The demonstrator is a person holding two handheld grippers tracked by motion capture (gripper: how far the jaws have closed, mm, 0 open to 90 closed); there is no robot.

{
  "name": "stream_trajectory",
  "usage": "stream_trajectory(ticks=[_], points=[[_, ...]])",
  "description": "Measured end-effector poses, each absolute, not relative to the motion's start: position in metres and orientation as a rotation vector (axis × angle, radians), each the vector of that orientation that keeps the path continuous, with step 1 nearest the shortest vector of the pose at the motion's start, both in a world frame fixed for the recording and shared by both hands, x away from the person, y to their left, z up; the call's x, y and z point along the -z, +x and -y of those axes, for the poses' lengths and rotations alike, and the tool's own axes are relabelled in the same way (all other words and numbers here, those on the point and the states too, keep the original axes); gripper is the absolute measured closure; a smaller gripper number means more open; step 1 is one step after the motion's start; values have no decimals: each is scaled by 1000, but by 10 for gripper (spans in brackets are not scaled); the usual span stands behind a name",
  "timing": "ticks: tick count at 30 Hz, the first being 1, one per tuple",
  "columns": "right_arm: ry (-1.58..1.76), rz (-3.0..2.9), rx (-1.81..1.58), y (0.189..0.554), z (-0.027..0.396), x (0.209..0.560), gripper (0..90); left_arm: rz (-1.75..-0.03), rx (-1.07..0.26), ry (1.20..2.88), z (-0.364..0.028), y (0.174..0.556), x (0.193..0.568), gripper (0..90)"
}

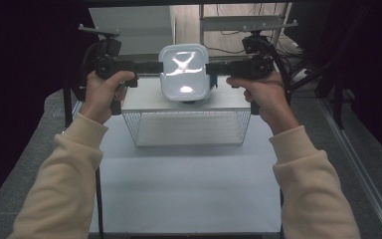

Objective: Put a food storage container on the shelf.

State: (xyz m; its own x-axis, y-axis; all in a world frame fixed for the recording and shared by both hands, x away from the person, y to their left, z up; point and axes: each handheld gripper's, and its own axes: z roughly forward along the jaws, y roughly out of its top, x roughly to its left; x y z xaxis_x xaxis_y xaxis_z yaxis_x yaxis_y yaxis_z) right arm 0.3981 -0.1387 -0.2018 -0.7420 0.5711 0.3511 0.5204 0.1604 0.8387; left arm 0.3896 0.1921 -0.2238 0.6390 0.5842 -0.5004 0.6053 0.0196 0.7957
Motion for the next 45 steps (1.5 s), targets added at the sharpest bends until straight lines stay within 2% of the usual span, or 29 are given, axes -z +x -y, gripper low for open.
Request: stream_trajectory(ticks=[12, 26, 32, 38, 39, 40, 42, 45], points=[[1281, -2396, -1692, 443, 141, 215, 784, -1060, 129, 1600, -193, 430, 238, 788], [1560, -2349, -1788, 494, 147, 236, 695, -1175, 241, 1491, -190, 474, 252, 744], [1627, -2323, -1798, 507, 145, 246, 646, -1210, 266, 1469, -191, 489, 264, 728], [1645, -2291, -1819, 509, 145, 251, 641, -1199, 261, 1455, -192, 490, 267, 710], [1643, -2290, -1817, 509, 144, 250, 629, -1201, 254, 1461, -191, 489, 268, 698], [1639, -2298, -1802, 508, 143, 250, 575, -1205, 243, 1465, -190, 489, 268, 667], [1635, -2271, -1780, 504, 141, 248, 473, -1219, 189, 1472, -190, 487, 267, 556], [1583, -2232, -1787, 496, 144, 242, 392, -1221, 113, 1477, -193, 480, 264, 439]])
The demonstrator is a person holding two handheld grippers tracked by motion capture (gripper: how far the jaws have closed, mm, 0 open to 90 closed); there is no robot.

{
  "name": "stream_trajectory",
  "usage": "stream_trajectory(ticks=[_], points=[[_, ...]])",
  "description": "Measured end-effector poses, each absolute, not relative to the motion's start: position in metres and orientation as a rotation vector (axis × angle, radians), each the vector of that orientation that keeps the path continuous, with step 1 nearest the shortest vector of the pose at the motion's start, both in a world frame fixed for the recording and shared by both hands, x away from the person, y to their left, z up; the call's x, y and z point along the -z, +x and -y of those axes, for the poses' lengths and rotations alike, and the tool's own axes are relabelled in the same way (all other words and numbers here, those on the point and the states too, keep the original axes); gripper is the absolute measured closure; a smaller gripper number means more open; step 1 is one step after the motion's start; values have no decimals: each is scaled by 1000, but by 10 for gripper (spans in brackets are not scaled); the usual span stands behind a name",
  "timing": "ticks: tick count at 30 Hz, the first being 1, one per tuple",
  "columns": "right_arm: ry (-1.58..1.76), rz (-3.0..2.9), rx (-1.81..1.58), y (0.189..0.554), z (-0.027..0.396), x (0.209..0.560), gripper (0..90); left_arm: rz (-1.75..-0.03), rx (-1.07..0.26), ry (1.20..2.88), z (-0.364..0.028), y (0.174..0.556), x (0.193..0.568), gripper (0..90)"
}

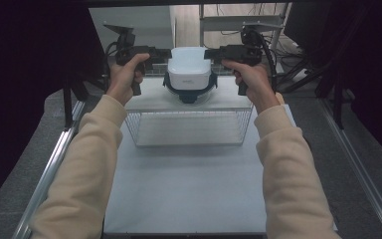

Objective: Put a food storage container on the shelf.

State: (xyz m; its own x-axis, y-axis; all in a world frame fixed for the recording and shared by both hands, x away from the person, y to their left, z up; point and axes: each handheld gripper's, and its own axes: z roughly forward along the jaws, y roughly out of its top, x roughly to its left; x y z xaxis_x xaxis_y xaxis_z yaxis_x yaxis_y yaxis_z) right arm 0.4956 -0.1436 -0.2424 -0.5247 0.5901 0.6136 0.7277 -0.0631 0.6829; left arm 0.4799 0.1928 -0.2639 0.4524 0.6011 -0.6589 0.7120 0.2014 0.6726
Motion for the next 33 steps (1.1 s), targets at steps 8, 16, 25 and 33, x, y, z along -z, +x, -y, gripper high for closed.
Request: stream_trajectory(ticks=[8, 16, 25, 33], points=[[-1363, 2214, 1784, 459, 166, 235, 275, -1165, -39, 1517, -207, 441, 263, 308], [-1223, 2445, 1803, 410, 196, 258, 240, -1089, -147, 1617, -216, 385, 281, 275], [-1201, 2586, 1809, 357, 218, 298, 233, -1037, -162, 1663, -221, 324, 325, 257], [-1232, 2611, 1749, 321, 228, 353, 233, -1071, -192, 1728, -222, 288, 382, 250]])
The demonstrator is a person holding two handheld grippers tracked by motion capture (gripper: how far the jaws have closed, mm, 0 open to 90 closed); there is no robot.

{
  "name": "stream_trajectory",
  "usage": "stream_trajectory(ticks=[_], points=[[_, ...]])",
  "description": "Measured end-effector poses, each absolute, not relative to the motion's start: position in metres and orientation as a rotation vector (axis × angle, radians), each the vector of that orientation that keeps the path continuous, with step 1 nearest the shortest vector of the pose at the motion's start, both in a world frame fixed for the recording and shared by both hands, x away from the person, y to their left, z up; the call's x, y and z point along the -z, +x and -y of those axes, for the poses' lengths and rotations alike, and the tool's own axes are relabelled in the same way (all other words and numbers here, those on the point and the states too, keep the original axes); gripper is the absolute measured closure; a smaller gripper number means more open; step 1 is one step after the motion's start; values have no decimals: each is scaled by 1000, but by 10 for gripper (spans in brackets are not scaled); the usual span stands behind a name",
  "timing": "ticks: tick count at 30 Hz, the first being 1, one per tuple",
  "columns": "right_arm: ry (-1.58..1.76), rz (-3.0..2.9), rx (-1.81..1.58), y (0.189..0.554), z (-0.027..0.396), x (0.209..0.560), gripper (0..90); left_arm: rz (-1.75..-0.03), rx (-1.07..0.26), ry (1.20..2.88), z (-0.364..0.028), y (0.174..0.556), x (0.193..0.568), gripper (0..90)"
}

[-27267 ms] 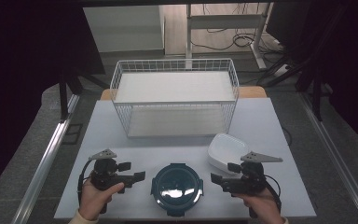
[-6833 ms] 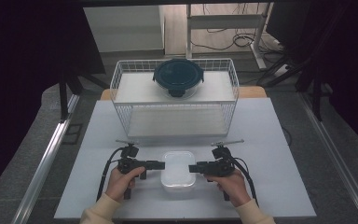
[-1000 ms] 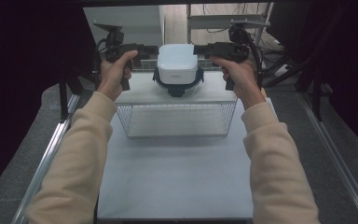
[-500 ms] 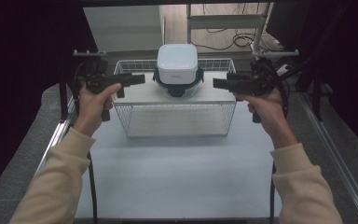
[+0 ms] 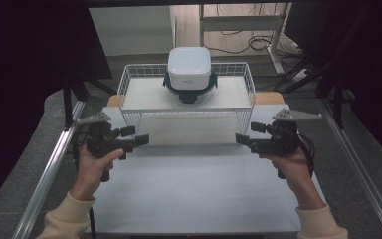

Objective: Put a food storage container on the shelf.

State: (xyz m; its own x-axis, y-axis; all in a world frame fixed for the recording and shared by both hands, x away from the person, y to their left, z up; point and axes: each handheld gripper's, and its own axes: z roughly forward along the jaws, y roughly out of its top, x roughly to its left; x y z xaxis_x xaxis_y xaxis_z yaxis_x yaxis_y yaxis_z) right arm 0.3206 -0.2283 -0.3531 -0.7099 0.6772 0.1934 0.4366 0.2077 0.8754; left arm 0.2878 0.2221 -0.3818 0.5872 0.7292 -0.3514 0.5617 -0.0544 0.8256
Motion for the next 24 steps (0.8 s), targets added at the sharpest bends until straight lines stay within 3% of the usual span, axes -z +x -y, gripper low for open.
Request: stream_trajectory(ticks=[15, 24], points=[[1139, -2359, -1327, 300, 236, 454, 223, -1179, -176, 1829, -219, 266, 467, 243], [1144, -2377, -1309, 300, 232, 462, 214, -1193, -193, 1872, -216, 266, 479, 228]])
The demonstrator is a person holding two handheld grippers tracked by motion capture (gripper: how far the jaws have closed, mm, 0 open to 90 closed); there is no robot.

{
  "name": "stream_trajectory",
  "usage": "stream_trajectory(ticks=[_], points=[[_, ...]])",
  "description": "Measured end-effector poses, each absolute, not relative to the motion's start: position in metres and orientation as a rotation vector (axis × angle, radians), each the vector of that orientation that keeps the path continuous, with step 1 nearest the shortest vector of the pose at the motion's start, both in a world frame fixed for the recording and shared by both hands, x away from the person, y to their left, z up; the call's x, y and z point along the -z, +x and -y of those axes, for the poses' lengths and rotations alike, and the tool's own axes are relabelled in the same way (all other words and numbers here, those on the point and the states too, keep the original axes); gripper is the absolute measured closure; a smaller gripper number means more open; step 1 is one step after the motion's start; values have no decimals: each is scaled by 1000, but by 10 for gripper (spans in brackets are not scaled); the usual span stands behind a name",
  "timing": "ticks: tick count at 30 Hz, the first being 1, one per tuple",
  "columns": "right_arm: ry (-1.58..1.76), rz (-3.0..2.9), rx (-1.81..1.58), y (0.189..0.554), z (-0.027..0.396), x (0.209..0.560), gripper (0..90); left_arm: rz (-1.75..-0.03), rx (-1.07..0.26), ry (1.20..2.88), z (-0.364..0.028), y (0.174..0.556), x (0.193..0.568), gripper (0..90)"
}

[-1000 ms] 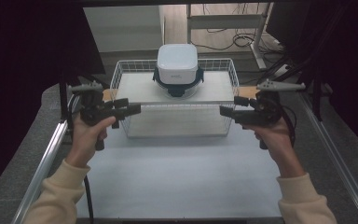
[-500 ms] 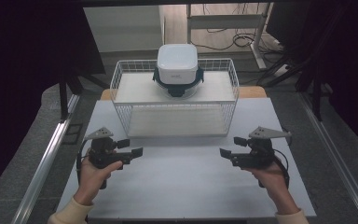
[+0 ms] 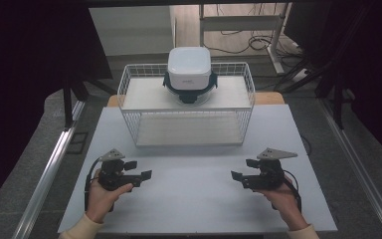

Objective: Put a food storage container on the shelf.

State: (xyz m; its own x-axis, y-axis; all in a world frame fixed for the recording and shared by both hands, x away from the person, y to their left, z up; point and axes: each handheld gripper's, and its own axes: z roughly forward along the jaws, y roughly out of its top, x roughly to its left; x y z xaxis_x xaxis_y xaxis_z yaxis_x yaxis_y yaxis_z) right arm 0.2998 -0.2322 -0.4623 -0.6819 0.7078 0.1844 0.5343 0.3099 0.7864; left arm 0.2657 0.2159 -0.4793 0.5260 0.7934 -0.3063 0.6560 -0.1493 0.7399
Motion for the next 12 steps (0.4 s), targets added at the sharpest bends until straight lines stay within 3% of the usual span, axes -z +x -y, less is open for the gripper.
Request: stream_trajectory(ticks=[12], points=[[1137, -2373, -1319, 300, 235, 462, 204, -1208, -179, 1869, -214, 269, 484, 229]])
